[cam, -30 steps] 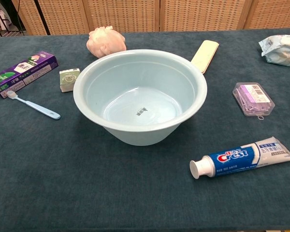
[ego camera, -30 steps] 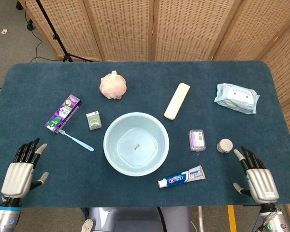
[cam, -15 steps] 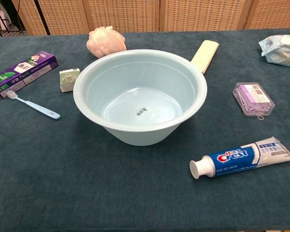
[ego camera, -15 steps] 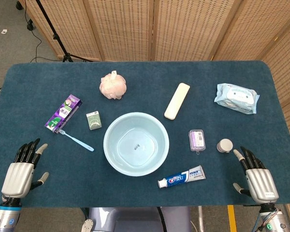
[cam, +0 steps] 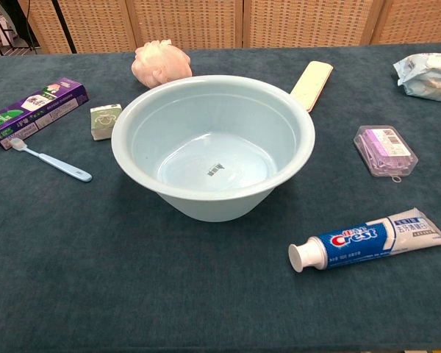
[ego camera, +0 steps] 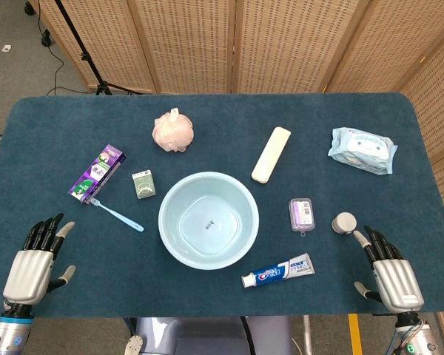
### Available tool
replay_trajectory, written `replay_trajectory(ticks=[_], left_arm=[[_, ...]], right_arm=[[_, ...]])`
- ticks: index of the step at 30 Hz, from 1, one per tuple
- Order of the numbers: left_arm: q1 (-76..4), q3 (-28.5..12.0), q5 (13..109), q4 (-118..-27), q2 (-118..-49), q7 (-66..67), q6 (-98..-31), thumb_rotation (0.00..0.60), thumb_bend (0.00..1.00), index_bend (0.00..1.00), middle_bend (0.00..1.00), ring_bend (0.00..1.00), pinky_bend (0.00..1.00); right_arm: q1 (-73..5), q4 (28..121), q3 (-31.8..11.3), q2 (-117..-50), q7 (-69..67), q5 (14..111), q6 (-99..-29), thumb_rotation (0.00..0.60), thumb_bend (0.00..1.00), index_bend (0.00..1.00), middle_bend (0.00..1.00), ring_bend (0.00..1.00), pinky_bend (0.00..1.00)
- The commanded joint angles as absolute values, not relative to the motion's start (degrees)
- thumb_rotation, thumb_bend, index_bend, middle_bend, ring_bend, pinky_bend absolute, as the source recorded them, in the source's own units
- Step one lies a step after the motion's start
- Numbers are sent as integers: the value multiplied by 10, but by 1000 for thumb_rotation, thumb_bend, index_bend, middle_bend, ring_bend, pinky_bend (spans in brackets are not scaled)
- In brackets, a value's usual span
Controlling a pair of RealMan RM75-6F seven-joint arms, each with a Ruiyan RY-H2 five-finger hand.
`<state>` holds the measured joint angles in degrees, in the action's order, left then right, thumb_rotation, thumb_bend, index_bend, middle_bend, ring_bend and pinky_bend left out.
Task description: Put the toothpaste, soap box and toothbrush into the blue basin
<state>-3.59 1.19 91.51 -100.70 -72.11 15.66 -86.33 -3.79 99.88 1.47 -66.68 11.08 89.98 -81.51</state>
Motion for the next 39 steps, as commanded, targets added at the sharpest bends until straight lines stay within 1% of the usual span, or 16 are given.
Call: replay_trajectory(ticks=[1,7,11,15,22,31,39], left_arm=[[-36,13,916,-1008,-720,156,-862,600,239,0,0,0,77],[-36,14,917,-1014,-713,148,-863,600,236,0,0,0,77],[-36,15,919,-1016,-710,141,-861,600,236,0,0,0,77],[-36,18,924,-1018,-707,138,-862,600,236,0,0,0,77],[-35,22,933,-1022,-704,133,-865,600,236,0,0,0,77],[-36,21,929,-1022,-703,130,-860,600,236,0,0,0,77],[-37,19,925,-1023,-700,127,-858,600,236,0,0,0,77]], right_arm=[[-41,1007,22,-671,123,904,-803,600,208,69,5,0,185],[-53,1025,32,-691,176,921,-779,600,205,97,12,0,185],[-57,1036,38,-707,213,929,-768,600,165,97,12,0,185],[-60,1045,42,-719,235,930,-757,600,156,102,12,0,185],[-77,1066,31,-743,262,925,-737,600,156,139,19,0,185],[-99,1087,13,-765,290,903,-711,600,156,157,28,0,185],[-106,1091,16,-779,311,879,-695,600,156,191,35,0,185]])
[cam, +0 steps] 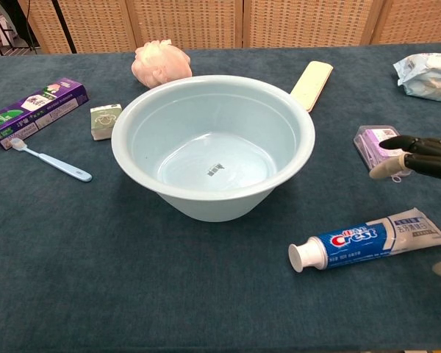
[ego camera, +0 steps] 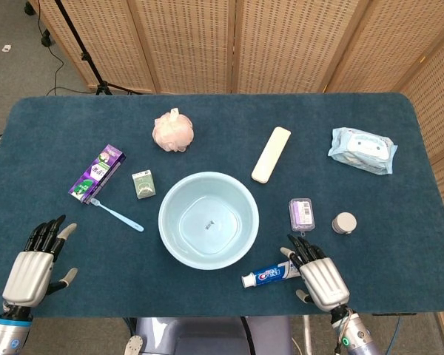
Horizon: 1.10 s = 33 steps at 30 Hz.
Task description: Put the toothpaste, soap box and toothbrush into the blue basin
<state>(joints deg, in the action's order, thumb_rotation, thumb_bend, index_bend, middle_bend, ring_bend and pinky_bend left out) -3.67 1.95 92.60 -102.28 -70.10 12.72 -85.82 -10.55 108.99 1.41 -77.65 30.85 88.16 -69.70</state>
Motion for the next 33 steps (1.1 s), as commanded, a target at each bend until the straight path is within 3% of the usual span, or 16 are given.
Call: replay_trajectory(ticks=[1,15,33], left_arm=[[-37,19,925,-1024,-700,126,-858,600,236,0,0,0,77],[-36,20,928,-1029,-693,115,-861,600,236,0,0,0,77],[-35,18,928,-1031,-688,108,-863,600,236,0,0,0,77]], right_arm=[[-107,1092,16,-781,314,876,-695,600,156,194,35,0,185],[-115,1114,24,-815,357,852,-684,600,156,235,38,0,185],[-145,1089,-1,-864,379,791,-661,600,156,258,44,0,185]])
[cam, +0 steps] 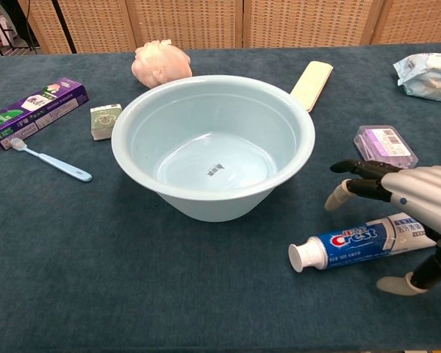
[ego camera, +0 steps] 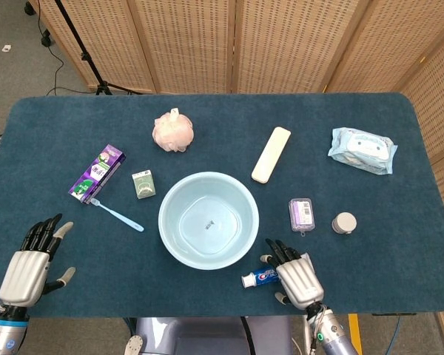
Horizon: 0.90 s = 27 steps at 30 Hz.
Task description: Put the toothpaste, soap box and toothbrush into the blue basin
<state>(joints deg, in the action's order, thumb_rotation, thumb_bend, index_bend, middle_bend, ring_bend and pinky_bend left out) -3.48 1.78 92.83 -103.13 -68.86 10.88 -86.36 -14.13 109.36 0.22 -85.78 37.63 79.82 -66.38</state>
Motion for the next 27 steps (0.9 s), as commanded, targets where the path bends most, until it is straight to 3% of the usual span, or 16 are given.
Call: replay_trajectory(ticks=[1,13,27], left_arm=[[-35,18,928,-1031,-688,108,-863,600,236,0,0,0,77],[-35,19,929,-1032,-688,110,-861,600,236,0,0,0,77],[-35,19,930,-1033,-687,108,-861,600,236,0,0,0,77]], right_arm=[[-147,1087,-2,-866,379,787,-660,600,156,260,44,0,185],[-161,1072,-4,-885,386,771,-662,600,188,356,82,10,186],[-162,1050,-1,-904,385,794,-695,600,231,601,367,314,444]])
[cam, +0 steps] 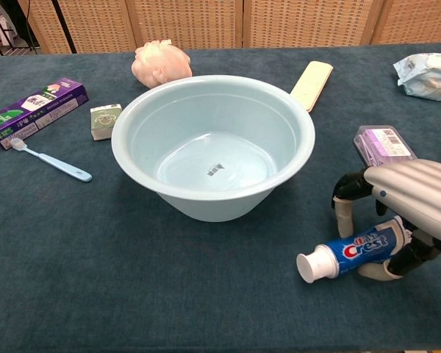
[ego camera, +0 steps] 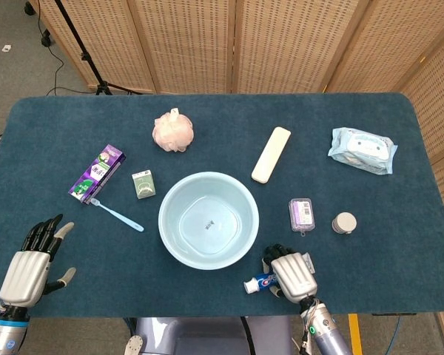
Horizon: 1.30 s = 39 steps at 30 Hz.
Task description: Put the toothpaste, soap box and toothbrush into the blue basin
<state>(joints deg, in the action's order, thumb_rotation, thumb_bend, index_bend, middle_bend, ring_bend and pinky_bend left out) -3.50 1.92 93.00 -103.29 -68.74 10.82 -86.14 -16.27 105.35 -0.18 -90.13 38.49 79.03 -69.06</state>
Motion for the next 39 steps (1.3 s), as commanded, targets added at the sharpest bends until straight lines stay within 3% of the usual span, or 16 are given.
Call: replay_trajectory(ticks=[1,18,39], left_arm=[[-35,19,930,-1033,-688,108,-861,600,236,0,0,0,77],[-35,19,931,-1033,-687,108,-861,600,236,0,0,0,77],[-34,20,931,-1033,-688,111,-861,600,236,0,0,0,77]], right_arm=[[-162,1049,-2,-905,385,795,-697,600,234,612,381,329,453],[-163,1046,-2,-902,392,804,-718,600,247,653,413,363,478],[-174,1096,-50,-853,414,809,-760,600,257,680,436,374,478]])
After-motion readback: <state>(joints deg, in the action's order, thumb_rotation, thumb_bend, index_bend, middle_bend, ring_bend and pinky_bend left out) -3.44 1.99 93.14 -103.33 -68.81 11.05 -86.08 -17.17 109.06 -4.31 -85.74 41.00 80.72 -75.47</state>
